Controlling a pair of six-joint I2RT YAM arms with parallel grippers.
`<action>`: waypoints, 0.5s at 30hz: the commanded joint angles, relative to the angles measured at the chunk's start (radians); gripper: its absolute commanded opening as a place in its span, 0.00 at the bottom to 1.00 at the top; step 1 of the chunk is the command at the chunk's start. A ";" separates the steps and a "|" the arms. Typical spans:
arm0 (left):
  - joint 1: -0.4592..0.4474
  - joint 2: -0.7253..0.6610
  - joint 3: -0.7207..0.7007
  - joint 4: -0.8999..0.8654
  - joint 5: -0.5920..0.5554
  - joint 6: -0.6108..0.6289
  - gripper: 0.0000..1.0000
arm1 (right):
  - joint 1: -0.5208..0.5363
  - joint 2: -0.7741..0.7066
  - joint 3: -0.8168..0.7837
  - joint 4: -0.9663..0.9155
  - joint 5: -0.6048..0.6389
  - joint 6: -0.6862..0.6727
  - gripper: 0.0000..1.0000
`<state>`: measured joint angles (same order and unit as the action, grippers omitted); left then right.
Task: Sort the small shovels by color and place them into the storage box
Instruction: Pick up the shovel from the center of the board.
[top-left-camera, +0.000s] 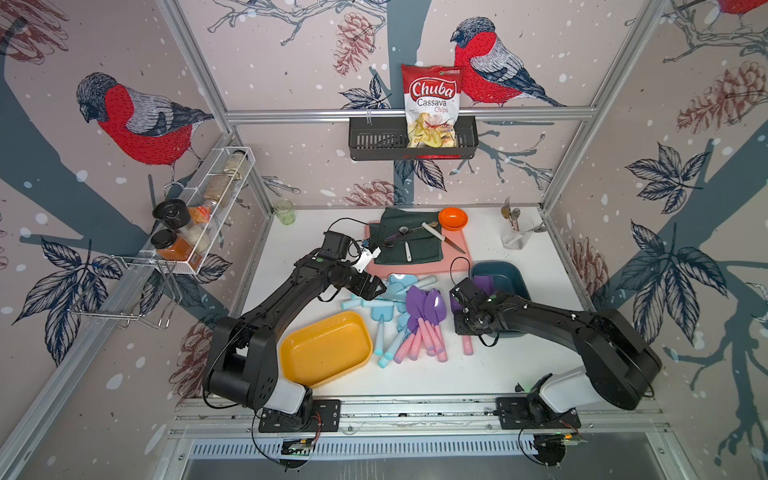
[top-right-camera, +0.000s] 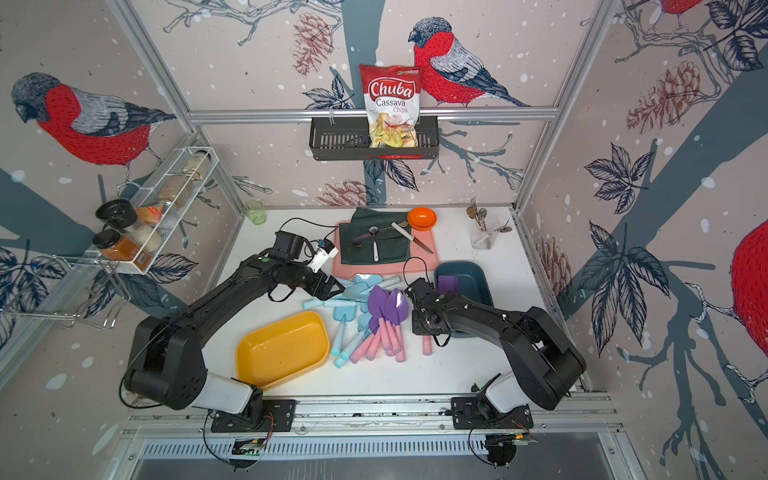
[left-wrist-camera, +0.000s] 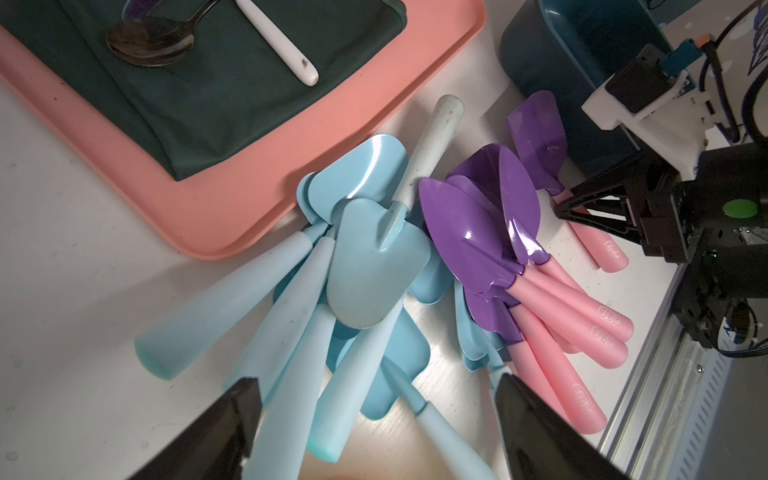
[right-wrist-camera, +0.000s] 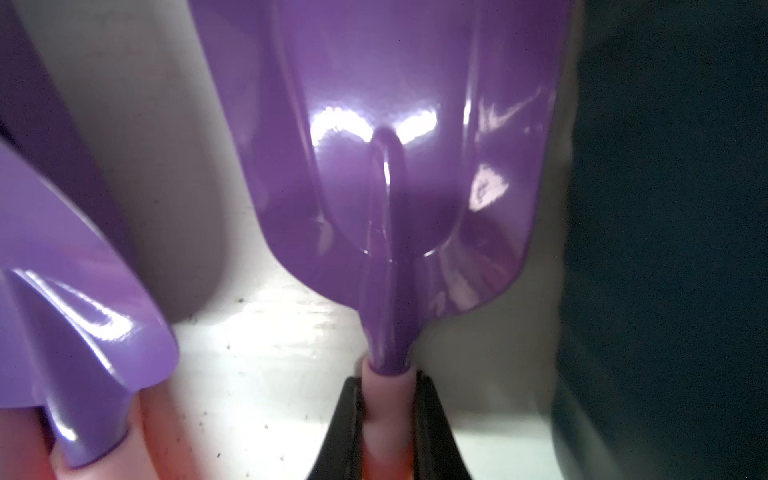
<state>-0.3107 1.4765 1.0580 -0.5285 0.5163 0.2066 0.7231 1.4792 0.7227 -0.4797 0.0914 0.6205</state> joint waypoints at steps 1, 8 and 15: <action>0.002 0.005 0.010 0.018 0.006 -0.006 0.92 | 0.020 -0.019 -0.003 -0.002 0.000 0.010 0.10; 0.003 0.024 0.032 0.018 0.051 -0.003 0.92 | 0.062 -0.192 0.044 -0.043 0.053 0.021 0.09; 0.002 0.069 0.086 0.007 0.108 -0.018 0.92 | -0.246 -0.273 0.206 -0.151 -0.067 -0.167 0.12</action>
<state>-0.3107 1.5387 1.1278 -0.5289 0.5808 0.2054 0.5644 1.2129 0.8909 -0.5484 0.0784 0.5514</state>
